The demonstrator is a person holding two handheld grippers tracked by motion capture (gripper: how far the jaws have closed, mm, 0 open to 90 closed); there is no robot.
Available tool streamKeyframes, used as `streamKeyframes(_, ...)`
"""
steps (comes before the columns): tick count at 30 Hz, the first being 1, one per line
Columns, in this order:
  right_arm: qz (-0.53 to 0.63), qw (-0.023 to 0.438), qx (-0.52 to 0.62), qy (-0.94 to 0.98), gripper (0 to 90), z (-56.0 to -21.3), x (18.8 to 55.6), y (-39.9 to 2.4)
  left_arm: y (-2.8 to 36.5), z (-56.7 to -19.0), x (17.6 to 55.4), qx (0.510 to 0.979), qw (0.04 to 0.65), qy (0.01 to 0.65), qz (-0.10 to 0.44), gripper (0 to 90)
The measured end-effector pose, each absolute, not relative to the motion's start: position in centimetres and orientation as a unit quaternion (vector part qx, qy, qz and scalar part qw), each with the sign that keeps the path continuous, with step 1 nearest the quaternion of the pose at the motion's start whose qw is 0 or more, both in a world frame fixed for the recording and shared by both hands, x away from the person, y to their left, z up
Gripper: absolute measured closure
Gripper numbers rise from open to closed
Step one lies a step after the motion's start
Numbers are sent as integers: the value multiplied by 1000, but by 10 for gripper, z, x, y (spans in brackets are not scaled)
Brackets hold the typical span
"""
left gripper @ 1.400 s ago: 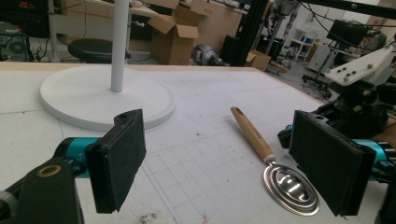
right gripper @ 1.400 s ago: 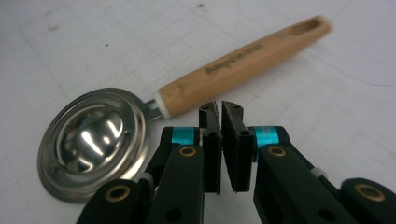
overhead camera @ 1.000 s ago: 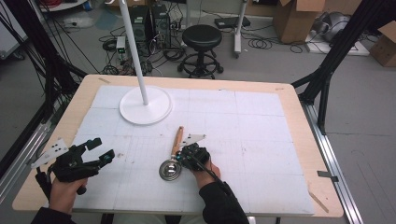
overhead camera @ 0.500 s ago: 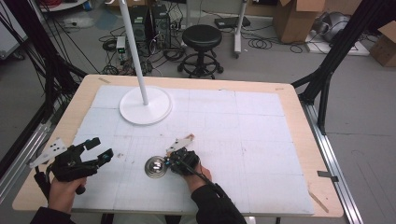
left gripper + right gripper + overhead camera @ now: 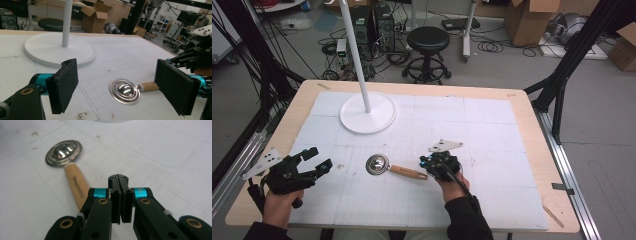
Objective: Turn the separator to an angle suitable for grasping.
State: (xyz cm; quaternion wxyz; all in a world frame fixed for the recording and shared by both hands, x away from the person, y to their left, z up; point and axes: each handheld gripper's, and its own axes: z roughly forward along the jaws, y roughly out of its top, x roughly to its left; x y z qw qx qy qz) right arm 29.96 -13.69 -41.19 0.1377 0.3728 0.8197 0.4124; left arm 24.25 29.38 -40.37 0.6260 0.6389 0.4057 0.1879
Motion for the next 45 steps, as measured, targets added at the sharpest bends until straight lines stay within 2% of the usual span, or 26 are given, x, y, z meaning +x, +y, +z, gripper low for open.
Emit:
streamKeyframes(1,412,135,369,822,887,-412,291,-151,294,-404,243,639,626,406,188,195)
streamKeyframes(5,419,118,358,826,887,-416,276,-162,293,-404,243,638,626,407,188,195)
streamKeyframes(11,413,69,307,855,887,-427,263,-147,293,-404,243,640,624,406,188,195)
streamKeyframes(21,386,123,345,846,887,-435,280,-138,293,-404,243,641,624,407,188,196)
streamKeyframes(22,386,147,356,838,887,-433,286,-140,294,-404,243,639,624,408,188,195)
streamKeyframes(23,386,147,356,838,887,-433,286,-140,294,-404,243,639,624,408,188,195)
streamKeyframes(24,389,165,377,824,887,-431,290,-147,294,-404,243,638,624,409,189,196)
streamKeyframes(32,382,164,419,807,887,-439,297,-160,295,-405,243,639,624,409,188,196)
streamKeyframes(45,392,158,419,804,887,-436,316,-131,298,-405,243,635,626,413,188,196)
